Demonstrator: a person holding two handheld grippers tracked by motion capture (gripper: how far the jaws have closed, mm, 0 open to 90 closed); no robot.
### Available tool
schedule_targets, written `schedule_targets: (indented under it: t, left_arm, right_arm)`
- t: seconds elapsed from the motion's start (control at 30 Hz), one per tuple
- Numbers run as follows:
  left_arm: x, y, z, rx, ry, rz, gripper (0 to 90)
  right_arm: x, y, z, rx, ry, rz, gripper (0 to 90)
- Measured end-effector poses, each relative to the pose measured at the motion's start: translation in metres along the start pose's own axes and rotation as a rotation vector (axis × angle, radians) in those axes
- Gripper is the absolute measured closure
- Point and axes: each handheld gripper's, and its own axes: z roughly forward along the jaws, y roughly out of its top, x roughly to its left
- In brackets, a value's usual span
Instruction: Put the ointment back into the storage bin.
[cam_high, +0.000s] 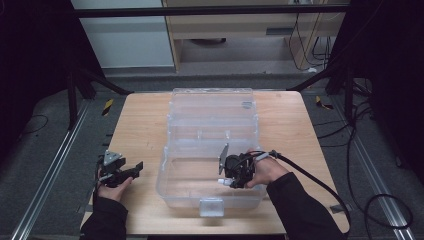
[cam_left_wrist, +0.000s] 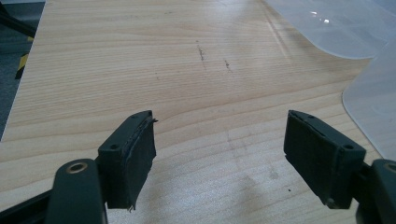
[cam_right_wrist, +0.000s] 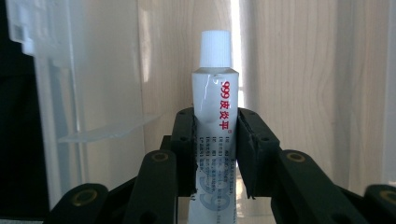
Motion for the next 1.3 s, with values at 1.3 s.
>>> schedule_targets:
  t: [1.3]
  left_arm:
    - [0.000, 0.000, 0.000, 0.000, 0.002, -0.002, 24.5]
  right_arm:
    - [-0.001, 0.003, 0.042, 0.117, 0.025, -0.030, 69.2]
